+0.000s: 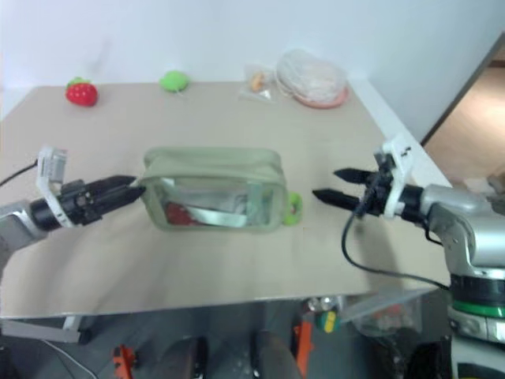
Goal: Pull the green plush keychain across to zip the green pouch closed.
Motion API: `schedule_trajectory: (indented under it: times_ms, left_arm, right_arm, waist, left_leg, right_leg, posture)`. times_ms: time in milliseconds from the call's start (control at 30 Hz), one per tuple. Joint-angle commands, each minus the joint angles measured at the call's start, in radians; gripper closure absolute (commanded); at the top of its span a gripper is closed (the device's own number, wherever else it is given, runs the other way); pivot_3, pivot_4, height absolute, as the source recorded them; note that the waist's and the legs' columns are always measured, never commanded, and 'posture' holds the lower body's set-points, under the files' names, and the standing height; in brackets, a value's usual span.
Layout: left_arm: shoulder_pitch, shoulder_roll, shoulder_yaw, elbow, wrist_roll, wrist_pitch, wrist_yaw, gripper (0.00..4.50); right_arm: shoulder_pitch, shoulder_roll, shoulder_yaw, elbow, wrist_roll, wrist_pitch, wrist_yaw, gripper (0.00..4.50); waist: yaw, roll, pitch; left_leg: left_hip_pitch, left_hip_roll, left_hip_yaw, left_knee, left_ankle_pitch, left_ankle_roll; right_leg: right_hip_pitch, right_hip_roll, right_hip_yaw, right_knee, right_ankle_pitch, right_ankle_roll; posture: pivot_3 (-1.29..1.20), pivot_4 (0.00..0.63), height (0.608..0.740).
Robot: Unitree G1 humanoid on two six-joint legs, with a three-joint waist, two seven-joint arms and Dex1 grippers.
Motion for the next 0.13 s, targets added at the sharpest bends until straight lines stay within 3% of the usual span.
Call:
schedule_trajectory:
  times_ms: [33, 133]
  left_arm:
    - [0.056, 0.035, 0.091, 0.016, 0.003, -0.018, -0.012, 0.41]
    - [0.079, 0.025, 0.143, 0.099, 0.012, -0.038, 0.009, 0.41]
  right_arm:
    - [0.069, -0.038, -0.103, -0.102, 0.070, 0.019, 0.012, 0.00]
    - [0.112, -0.008, -0.157, -0.125, 0.097, 0.029, -0.053, 0.00]
  waist:
    - [-0.001, 0.000, 0.000]
    - [-0.002, 0.000, 0.000]
  left_leg:
    - [0.000, 0.000, 0.000, 0.000, 0.000, 0.000]
    - [0.000, 0.000, 0.000, 0.000, 0.000, 0.000]
  right_leg:
    - [0.000, 0.000, 0.000, 0.000, 0.000, 0.000]
    - [0.000, 0.000, -0.002, 0.000, 0.000, 0.000]
  posture:
    - [0.00, 0.150, 0.740]
    - [0.00, 0.150, 0.740]
